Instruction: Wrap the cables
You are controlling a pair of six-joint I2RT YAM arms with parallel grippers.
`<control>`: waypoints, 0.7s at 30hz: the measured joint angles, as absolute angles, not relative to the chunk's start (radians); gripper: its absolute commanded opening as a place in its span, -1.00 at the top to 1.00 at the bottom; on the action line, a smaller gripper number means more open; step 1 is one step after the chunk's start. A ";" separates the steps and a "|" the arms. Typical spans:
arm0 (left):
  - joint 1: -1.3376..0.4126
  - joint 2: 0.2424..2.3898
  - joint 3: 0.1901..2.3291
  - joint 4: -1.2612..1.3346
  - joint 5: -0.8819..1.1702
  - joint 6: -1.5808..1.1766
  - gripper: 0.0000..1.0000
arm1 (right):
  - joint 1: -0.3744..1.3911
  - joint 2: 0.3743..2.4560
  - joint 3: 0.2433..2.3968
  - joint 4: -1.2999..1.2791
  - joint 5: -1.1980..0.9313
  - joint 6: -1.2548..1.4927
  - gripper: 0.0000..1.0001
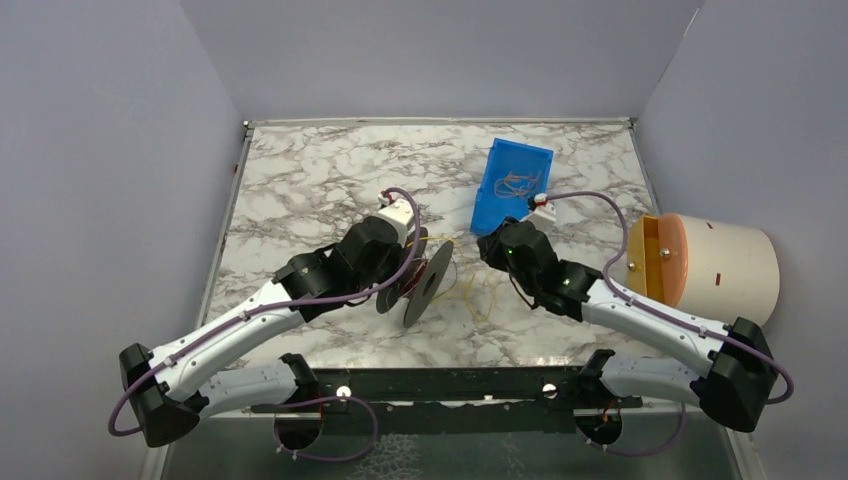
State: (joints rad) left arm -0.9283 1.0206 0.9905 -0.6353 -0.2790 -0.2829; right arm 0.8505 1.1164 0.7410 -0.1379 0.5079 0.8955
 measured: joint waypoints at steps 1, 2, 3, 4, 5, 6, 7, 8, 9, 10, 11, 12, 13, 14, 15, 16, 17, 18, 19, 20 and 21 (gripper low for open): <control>-0.928 1.016 0.993 -0.637 -0.279 -0.283 1.00 | 0.850 1.116 0.737 -0.139 0.514 0.891 0.49; -0.928 1.013 0.997 -0.640 -0.279 -0.283 1.00 | 0.849 1.116 0.731 -0.140 0.519 0.888 0.49; -0.928 1.013 1.003 -0.645 -0.279 -0.283 1.00 | 0.849 1.116 0.725 -0.141 0.522 0.888 0.48; -0.928 1.012 1.008 -0.648 -0.280 -0.283 1.00 | 0.849 1.116 0.718 -0.142 0.523 0.887 0.48; -0.928 1.011 1.016 -0.654 -0.282 -0.283 1.00 | 0.849 1.116 0.712 -0.143 0.523 0.887 0.46; -0.928 1.010 1.023 -0.659 -0.284 -0.283 1.00 | 0.849 1.116 0.705 -0.144 0.523 0.887 0.45; -0.928 1.008 1.031 -0.665 -0.287 -0.283 1.00 | 0.849 1.116 0.699 -0.144 0.523 0.887 0.43; -0.928 1.007 1.040 -0.675 -0.293 -0.284 1.00 | 0.849 1.115 0.692 -0.144 0.522 0.885 0.41; -0.928 1.005 1.050 -0.684 -0.302 -0.284 1.00 | 0.849 1.110 0.683 -0.144 0.520 0.881 0.39; -0.928 1.003 1.058 -0.691 -0.310 -0.283 1.00 | 0.849 1.102 0.672 -0.143 0.516 0.873 0.39; -0.928 1.002 1.067 -0.696 -0.320 -0.284 1.00 | 0.849 1.086 0.657 -0.142 0.508 0.861 0.38; -0.928 1.001 1.075 -0.700 -0.330 -0.284 1.00 | 0.849 1.071 0.646 -0.142 0.500 0.848 0.38; -0.928 1.000 1.082 -0.703 -0.337 -0.284 1.00 | 0.849 1.056 0.636 -0.139 0.489 0.834 0.37; -0.927 1.000 1.091 -0.708 -0.346 -0.283 1.00 | 0.849 1.042 0.630 -0.136 0.478 0.817 0.37; -0.926 1.000 1.102 -0.715 -0.356 -0.283 1.00 | 0.849 1.030 0.624 -0.130 0.456 0.789 0.35; -0.926 1.000 1.111 -0.721 -0.364 -0.283 1.00 | 0.849 1.019 0.624 -0.128 0.453 0.783 0.33; -0.926 1.000 1.122 -0.730 -0.373 -0.282 1.00 | 0.848 1.011 0.622 -0.121 0.432 0.756 0.32; -0.925 1.000 1.132 -0.738 -0.380 -0.281 1.00 | 0.848 1.006 0.620 -0.115 0.417 0.737 0.29; -0.925 1.000 1.139 -0.743 -0.386 -0.279 1.00 | 0.848 1.003 0.617 -0.107 0.393 0.707 0.26; -0.925 1.000 1.148 -0.749 -0.394 -0.275 1.00 | 0.848 1.003 0.614 -0.101 0.373 0.682 0.22; -0.925 1.000 1.155 -0.751 -0.398 -0.272 1.00 | 0.848 1.006 0.612 -0.098 0.353 0.653 0.19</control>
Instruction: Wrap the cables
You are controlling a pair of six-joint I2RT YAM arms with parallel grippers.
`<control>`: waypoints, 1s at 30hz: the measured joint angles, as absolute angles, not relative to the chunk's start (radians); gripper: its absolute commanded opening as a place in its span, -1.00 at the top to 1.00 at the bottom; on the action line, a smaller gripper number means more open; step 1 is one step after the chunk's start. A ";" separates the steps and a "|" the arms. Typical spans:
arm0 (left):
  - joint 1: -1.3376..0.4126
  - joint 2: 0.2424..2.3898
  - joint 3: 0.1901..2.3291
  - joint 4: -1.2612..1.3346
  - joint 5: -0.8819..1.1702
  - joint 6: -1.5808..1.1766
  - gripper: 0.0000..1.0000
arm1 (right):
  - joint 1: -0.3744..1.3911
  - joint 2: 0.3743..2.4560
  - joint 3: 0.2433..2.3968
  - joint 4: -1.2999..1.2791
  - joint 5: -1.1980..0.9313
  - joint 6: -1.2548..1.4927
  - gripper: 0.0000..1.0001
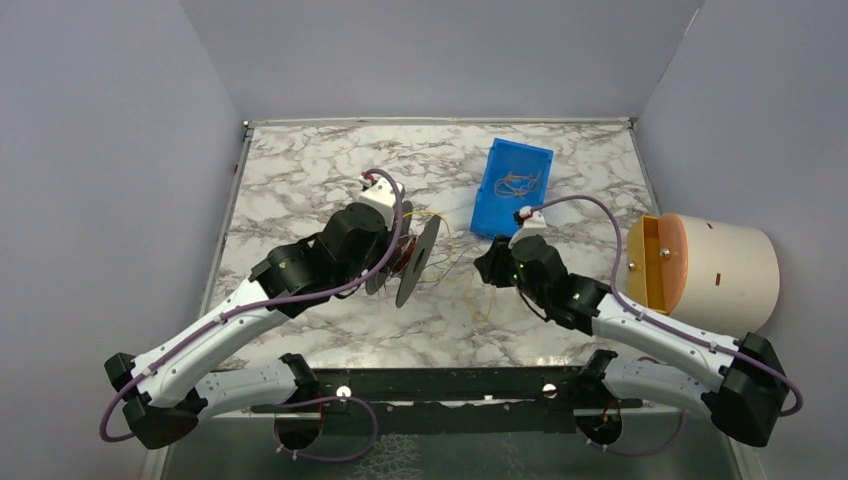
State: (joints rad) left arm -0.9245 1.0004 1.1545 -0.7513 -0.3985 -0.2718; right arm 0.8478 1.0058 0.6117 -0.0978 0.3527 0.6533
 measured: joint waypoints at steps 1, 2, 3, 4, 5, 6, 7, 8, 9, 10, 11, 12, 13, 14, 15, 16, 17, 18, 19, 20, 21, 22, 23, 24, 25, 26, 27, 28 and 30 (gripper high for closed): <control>-0.925 1.000 1.161 -0.754 -0.404 -0.270 1.00 | 0.848 1.011 0.610 -0.097 0.335 0.625 0.14; -0.925 1.000 1.168 -0.757 -0.407 -0.267 1.00 | 0.848 1.018 0.609 -0.096 0.316 0.598 0.11; -0.925 1.000 1.174 -0.761 -0.410 -0.265 1.00 | 0.847 1.028 0.606 -0.090 0.296 0.570 0.08; -0.925 1.000 1.181 -0.767 -0.412 -0.264 1.00 | 0.847 1.039 0.603 -0.083 0.278 0.544 0.04; -0.925 1.000 1.187 -0.771 -0.413 -0.261 1.00 | 0.847 1.051 0.598 -0.074 0.260 0.519 0.00; -0.924 1.000 1.191 -0.775 -0.414 -0.260 1.00 | 0.847 1.064 0.592 -0.065 0.242 0.497 -0.03; -0.924 1.000 1.198 -0.783 -0.414 -0.259 1.00 | 0.847 1.077 0.586 -0.054 0.228 0.478 -0.07; -0.924 1.000 1.202 -0.789 -0.414 -0.257 1.00 | 0.843 1.095 0.579 -0.043 0.213 0.458 -0.10; -0.924 1.000 1.205 -0.796 -0.414 -0.256 1.00 | 0.842 1.113 0.575 -0.035 0.199 0.440 -0.13; -0.924 1.000 1.209 -0.803 -0.414 -0.253 1.00 | 0.840 1.131 0.572 -0.025 0.187 0.426 -0.17; -0.924 1.000 1.212 -0.808 -0.414 -0.253 1.00 | 0.838 1.147 0.570 -0.017 0.177 0.413 -0.20; -0.924 1.000 1.215 -0.812 -0.414 -0.252 1.00 | 0.835 1.163 0.569 -0.008 0.167 0.398 -0.25; -0.924 1.000 1.217 -0.815 -0.414 -0.252 1.00 | 0.831 1.177 0.568 0.004 0.157 0.385 -0.29; -0.924 1.000 1.220 -0.818 -0.414 -0.252 1.00 | 0.829 1.189 0.567 0.018 0.147 0.369 -0.35; -0.924 1.000 1.221 -0.819 -0.414 -0.252 1.00 | 0.827 1.196 0.567 0.030 0.139 0.357 -0.42; -0.924 1.000 1.222 -0.822 -0.414 -0.252 1.00 | 0.824 1.202 0.567 0.044 0.131 0.343 -0.46; -0.924 1.000 1.224 -0.827 -0.414 -0.252 1.00 | 0.823 1.207 0.567 0.059 0.121 0.328 -0.48; -0.924 1.000 1.225 -0.833 -0.414 -0.252 1.00 | 0.822 1.212 0.567 0.076 0.110 0.311 -0.49; -0.924 1.000 1.227 -0.841 -0.414 -0.252 1.00 | 0.822 1.216 0.567 0.090 0.100 0.296 -0.49; -0.924 1.000 1.230 -0.849 -0.414 -0.252 1.00 | 0.820 1.222 0.567 0.104 0.088 0.283 -0.49; -0.924 0.999 1.232 -0.856 -0.414 -0.252 1.00 | 0.818 1.230 0.567 0.118 0.078 0.269 -0.49; -0.924 0.997 1.234 -0.863 -0.414 -0.252 1.00 | 0.818 1.239 0.567 0.131 0.065 0.258 -0.49; -0.924 0.996 1.236 -0.867 -0.414 -0.252 1.00 | 0.818 1.249 0.567 0.141 0.052 0.249 -0.49; -0.924 0.995 1.239 -0.870 -0.414 -0.252 1.00 | 0.818 1.258 0.567 0.150 0.036 0.240 -0.49; -0.924 0.995 1.245 -0.876 -0.414 -0.253 1.00 | 0.818 1.265 0.567 0.160 0.020 0.231 -0.49; -0.924 0.995 1.252 -0.882 -0.414 -0.253 1.00 | 0.818 1.271 0.567 0.175 0.004 0.222 -0.49; -0.924 0.995 1.259 -0.886 -0.414 -0.253 1.00 | 0.818 1.276 0.564 0.194 -0.011 0.212 -0.48; -0.924 0.995 1.267 -0.891 -0.414 -0.252 1.00 | 0.818 1.280 0.558 0.216 -0.022 0.201 -0.48; -0.924 0.994 1.277 -0.896 -0.414 -0.253 1.00 | 0.818 1.282 0.530 0.280 -0.046 0.173 -0.47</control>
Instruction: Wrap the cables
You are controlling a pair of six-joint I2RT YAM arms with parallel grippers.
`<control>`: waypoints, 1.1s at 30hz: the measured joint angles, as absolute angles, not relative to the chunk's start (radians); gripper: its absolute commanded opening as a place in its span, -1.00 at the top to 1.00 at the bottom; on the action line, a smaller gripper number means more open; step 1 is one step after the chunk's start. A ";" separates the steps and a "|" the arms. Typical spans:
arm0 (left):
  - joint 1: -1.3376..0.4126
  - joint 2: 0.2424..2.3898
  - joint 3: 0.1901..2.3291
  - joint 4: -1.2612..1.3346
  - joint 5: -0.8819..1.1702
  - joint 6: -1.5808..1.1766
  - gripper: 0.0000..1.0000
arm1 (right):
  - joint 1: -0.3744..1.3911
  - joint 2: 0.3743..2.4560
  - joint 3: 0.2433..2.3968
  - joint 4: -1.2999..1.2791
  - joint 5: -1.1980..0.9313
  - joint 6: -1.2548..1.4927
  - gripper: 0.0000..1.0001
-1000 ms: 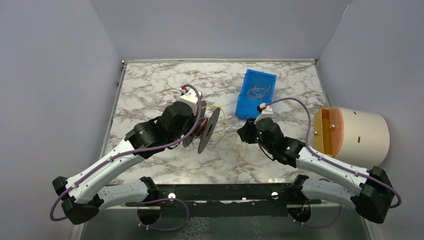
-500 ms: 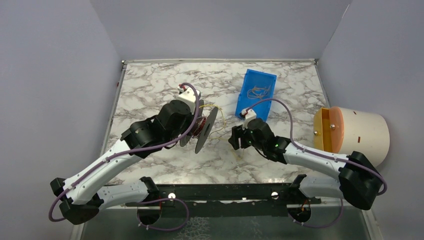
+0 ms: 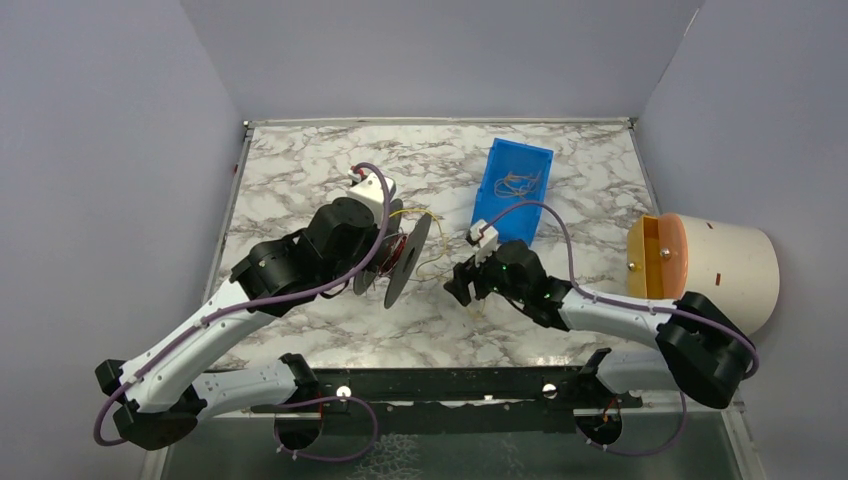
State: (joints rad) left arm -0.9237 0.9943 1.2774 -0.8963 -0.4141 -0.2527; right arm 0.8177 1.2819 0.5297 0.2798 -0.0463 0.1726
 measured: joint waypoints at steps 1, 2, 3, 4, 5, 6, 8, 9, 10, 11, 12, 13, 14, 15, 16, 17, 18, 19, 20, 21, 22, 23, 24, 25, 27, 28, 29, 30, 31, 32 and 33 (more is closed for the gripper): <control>-0.923 0.994 1.280 -0.898 -0.414 -0.253 1.00 | 0.818 1.282 0.508 0.319 -0.059 0.154 -0.46; -0.923 0.994 1.284 -0.902 -0.414 -0.253 1.00 | 0.818 1.283 0.484 0.355 -0.071 0.134 -0.46; -0.923 0.994 1.285 -0.904 -0.414 -0.253 1.00 | 0.818 1.284 0.461 0.390 -0.083 0.112 -0.45; -0.923 0.994 1.285 -0.907 -0.414 -0.253 1.00 | 0.818 1.288 0.434 0.435 -0.098 0.084 -0.45; -0.923 0.994 1.285 -0.909 -0.414 -0.253 1.00 | 0.818 1.293 0.416 0.468 -0.107 0.061 -0.45; -0.923 0.994 1.285 -0.912 -0.414 -0.252 1.00 | 0.818 1.302 0.405 0.495 -0.116 0.039 -0.45; -0.923 0.994 1.285 -0.917 -0.414 -0.252 1.00 | 0.818 1.325 0.399 0.544 -0.129 -0.001 -0.44; -0.923 0.994 1.285 -0.919 -0.414 -0.252 1.00 | 0.818 1.338 0.399 0.571 -0.135 -0.020 -0.44; -0.923 0.994 1.285 -0.920 -0.414 -0.252 1.00 | 0.818 1.352 0.399 0.602 -0.142 -0.039 -0.43; -0.923 0.994 1.285 -0.921 -0.414 -0.252 1.00 | 0.818 1.367 0.399 0.627 -0.149 -0.057 -0.43; -0.923 0.994 1.285 -0.921 -0.414 -0.252 1.00 | 0.818 1.384 0.400 0.648 -0.152 -0.075 -0.42; -0.923 0.994 1.285 -0.921 -0.414 -0.252 1.00 | 0.818 1.406 0.402 0.669 -0.157 -0.095 -0.40; -0.923 0.994 1.285 -0.921 -0.414 -0.252 1.00 | 0.818 1.422 0.403 0.680 -0.159 -0.108 -0.38; -0.923 0.994 1.285 -0.921 -0.414 -0.252 1.00 | 0.818 1.441 0.405 0.691 -0.162 -0.123 -0.36; -0.923 0.994 1.285 -0.921 -0.414 -0.252 1.00 | 0.818 1.462 0.408 0.701 -0.167 -0.137 -0.32; -0.923 0.994 1.285 -0.922 -0.413 -0.252 1.00 | 0.818 1.478 0.413 0.706 -0.169 -0.150 -0.26; -0.923 0.994 1.285 -0.922 -0.413 -0.252 1.00 | 0.818 1.494 0.418 0.710 -0.171 -0.160 -0.17; -0.923 0.994 1.285 -0.922 -0.413 -0.252 1.00 | 0.818 1.506 0.424 0.714 -0.173 -0.167 -0.08; -0.922 0.994 1.285 -0.922 -0.413 -0.252 1.00 | 0.818 1.515 0.429 0.720 -0.173 -0.173 0.03; -0.922 0.994 1.285 -0.922 -0.413 -0.252 1.00 | 0.818 1.524 0.434 0.726 -0.174 -0.178 0.13; -0.922 0.994 1.285 -0.922 -0.413 -0.252 1.00 | 0.818 1.532 0.440 0.731 -0.174 -0.181 0.23; -0.922 0.994 1.285 -0.922 -0.413 -0.252 1.00 | 0.818 1.540 0.447 0.733 -0.174 -0.183 0.31; -0.922 0.994 1.285 -0.922 -0.413 -0.252 1.00 | 0.818 1.545 0.453 0.733 -0.174 -0.184 0.37; -0.922 0.994 1.285 -0.923 -0.413 -0.252 1.00 | 0.818 1.548 0.458 0.733 -0.174 -0.184 0.42; -0.922 0.994 1.287 -0.923 -0.413 -0.252 1.00 | 0.818 1.552 0.462 0.737 -0.173 -0.183 0.58; -0.922 0.993 1.287 -0.923 -0.413 -0.252 1.00 | 0.818 1.555 0.462 0.739 -0.173 -0.182 0.69; -0.922 0.993 1.288 -0.923 -0.413 -0.252 1.00 | 0.818 1.558 0.463 0.741 -0.170 -0.181 0.77; -0.922 0.993 1.288 -0.923 -0.413 -0.252 1.00 | 0.818 1.561 0.463 0.741 -0.167 -0.178 0.88; -0.922 0.993 1.289 -0.923 -0.413 -0.252 1.00 | 0.818 1.564 0.463 0.741 -0.160 -0.173 0.96; -0.922 0.993 1.290 -0.923 -0.413 -0.252 1.00 | 0.818 1.566 0.463 0.741 -0.153 -0.172 0.98; -0.922 0.993 1.290 -0.923 -0.413 -0.252 1.00 | 0.818 1.567 0.462 0.743 -0.144 -0.170 0.98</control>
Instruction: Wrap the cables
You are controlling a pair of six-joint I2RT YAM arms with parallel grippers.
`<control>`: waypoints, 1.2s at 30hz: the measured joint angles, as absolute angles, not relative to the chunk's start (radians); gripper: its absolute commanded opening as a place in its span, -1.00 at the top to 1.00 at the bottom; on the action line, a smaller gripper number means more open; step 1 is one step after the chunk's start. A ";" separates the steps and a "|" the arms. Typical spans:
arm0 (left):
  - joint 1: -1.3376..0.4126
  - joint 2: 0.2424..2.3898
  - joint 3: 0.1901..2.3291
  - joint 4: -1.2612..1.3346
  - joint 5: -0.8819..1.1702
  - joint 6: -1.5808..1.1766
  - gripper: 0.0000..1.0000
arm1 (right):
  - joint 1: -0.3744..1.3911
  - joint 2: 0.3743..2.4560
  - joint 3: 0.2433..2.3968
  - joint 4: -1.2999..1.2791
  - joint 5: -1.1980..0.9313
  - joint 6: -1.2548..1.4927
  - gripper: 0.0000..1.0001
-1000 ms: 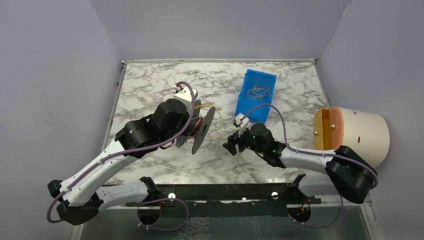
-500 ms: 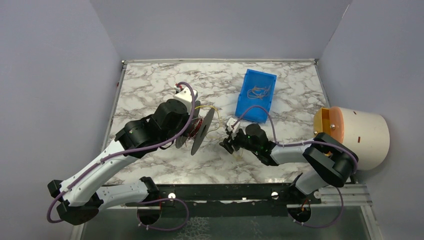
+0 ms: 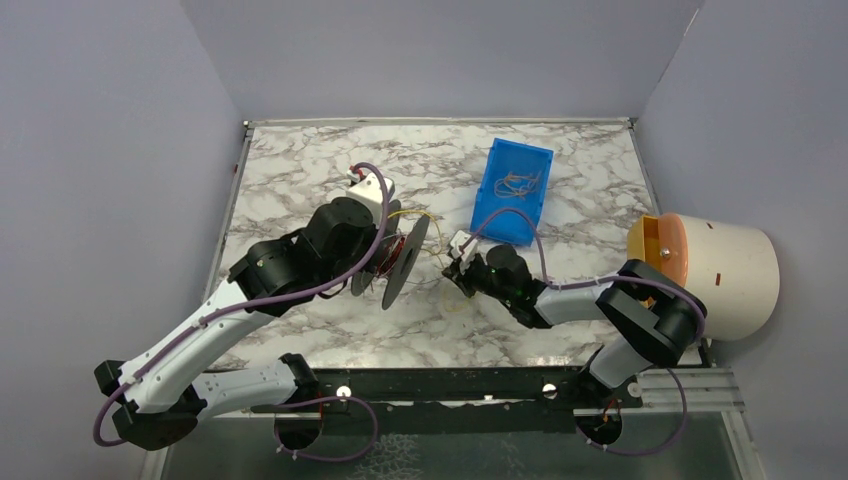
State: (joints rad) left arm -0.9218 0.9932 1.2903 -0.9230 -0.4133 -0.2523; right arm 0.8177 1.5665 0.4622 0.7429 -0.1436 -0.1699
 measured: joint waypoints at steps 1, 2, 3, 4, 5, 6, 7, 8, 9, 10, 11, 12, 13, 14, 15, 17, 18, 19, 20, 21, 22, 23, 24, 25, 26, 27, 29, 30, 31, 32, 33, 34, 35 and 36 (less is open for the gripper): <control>-0.922 0.993 1.292 -0.923 -0.413 -0.252 1.00 | 0.818 1.567 0.461 0.748 -0.131 -0.165 0.98; -0.922 0.993 1.296 -0.924 -0.413 -0.252 1.00 | 0.818 1.567 0.460 0.755 -0.117 -0.161 0.98; -0.922 0.992 1.298 -0.924 -0.413 -0.253 1.00 | 0.818 1.567 0.456 0.766 -0.101 -0.157 0.98; -0.922 0.991 1.299 -0.924 -0.413 -0.253 1.00 | 0.818 1.567 0.453 0.775 -0.084 -0.153 0.98; -0.922 0.989 1.302 -0.925 -0.412 -0.253 1.00 | 0.818 1.567 0.449 0.783 -0.066 -0.148 0.98; -0.922 0.989 1.307 -0.928 -0.411 -0.253 1.00 | 0.818 1.567 0.445 0.789 -0.046 -0.143 0.98; -0.922 0.989 1.316 -0.931 -0.410 -0.253 1.00 | 0.818 1.567 0.442 0.793 -0.024 -0.137 0.98; -0.922 0.988 1.321 -0.931 -0.410 -0.253 1.00 | 0.818 1.567 0.442 0.794 -0.001 -0.130 0.98; -0.922 0.986 1.330 -0.931 -0.407 -0.254 1.00 | 0.818 1.566 0.441 0.796 0.023 -0.124 0.98; -0.922 0.983 1.336 -0.931 -0.404 -0.255 1.00 | 0.817 1.565 0.440 0.798 0.051 -0.115 0.98; -0.922 0.979 1.340 -0.930 -0.401 -0.257 1.00 | 0.816 1.564 0.439 0.801 0.075 -0.108 0.98; -0.922 0.975 1.342 -0.931 -0.397 -0.258 1.00 | 0.814 1.562 0.438 0.803 0.094 -0.101 0.98; -0.922 0.971 1.345 -0.932 -0.392 -0.261 1.00 | 0.809 1.558 0.435 0.805 0.116 -0.090 0.98; -0.922 0.968 1.347 -0.933 -0.387 -0.263 1.00 | 0.804 1.551 0.432 0.805 0.138 -0.075 0.98; -0.922 0.965 1.348 -0.934 -0.382 -0.265 1.00 | 0.800 1.547 0.429 0.805 0.161 -0.054 0.98; -0.922 0.960 1.348 -0.940 -0.370 -0.270 1.00 | 0.775 1.529 0.429 0.802 0.175 -0.030 0.98; -0.922 0.958 1.348 -0.945 -0.363 -0.271 1.00 | 0.762 1.522 0.429 0.799 0.181 -0.011 0.98; -0.922 0.955 1.348 -0.951 -0.355 -0.273 1.00 | 0.746 1.511 0.429 0.789 0.184 0.008 0.98; -0.922 0.952 1.348 -0.956 -0.347 -0.273 1.00 | 0.731 1.504 0.429 0.781 0.184 0.031 0.98; -0.922 0.950 1.348 -0.960 -0.340 -0.275 1.00 | 0.721 1.500 0.430 0.773 0.184 0.047 0.98; -0.922 0.946 1.348 -0.966 -0.330 -0.276 1.00 | 0.707 1.498 0.433 0.760 0.183 0.064 0.98; -0.922 0.941 1.348 -0.973 -0.321 -0.277 1.00 | 0.691 1.498 0.434 0.748 0.182 0.089 0.98; -0.922 0.936 1.348 -0.977 -0.310 -0.279 1.00 | 0.681 1.498 0.435 0.736 0.179 0.111 0.98; -0.922 0.931 1.348 -0.980 -0.300 -0.281 1.00 | 0.671 1.498 0.435 0.722 0.177 0.126 0.98; -0.922 0.927 1.350 -0.983 -0.290 -0.284 1.00 | 0.663 1.498 0.435 0.710 0.173 0.146 0.98; -0.922 0.923 1.353 -0.983 -0.279 -0.286 1.00 | 0.658 1.499 0.435 0.699 0.170 0.164 0.98; -0.922 0.920 1.364 -0.984 -0.261 -0.292 1.00 | 0.655 1.501 0.435 0.684 0.159 0.194 0.98; -0.922 0.918 1.369 -0.984 -0.255 -0.295 1.00 | 0.655 1.503 0.435 0.680 0.149 0.208 0.98; -0.922 0.916 1.374 -0.983 -0.251 -0.298 1.00 | 0.655 1.506 0.435 0.677 0.140 0.221 0.98; -0.922 0.916 1.379 -0.983 -0.249 -0.301 1.00 | 0.655 1.510 0.435 0.671 0.130 0.232 0.98; -0.922 0.914 1.381 -0.982 -0.249 -0.305 1.00 | 0.655 1.515 0.436 0.662 0.114 0.245 0.98; -0.922 0.912 1.382 -0.980 -0.249 -0.310 1.00 | 0.655 1.520 0.437 0.655 0.104 0.253 0.98; -0.922 0.911 1.382 -0.978 -0.250 -0.315 1.00 | 0.655 1.526 0.437 0.649 0.087 0.260 0.98; -0.922 0.910 1.382 -0.975 -0.251 -0.319 1.00 | 0.655 1.533 0.437 0.642 0.068 0.266 0.98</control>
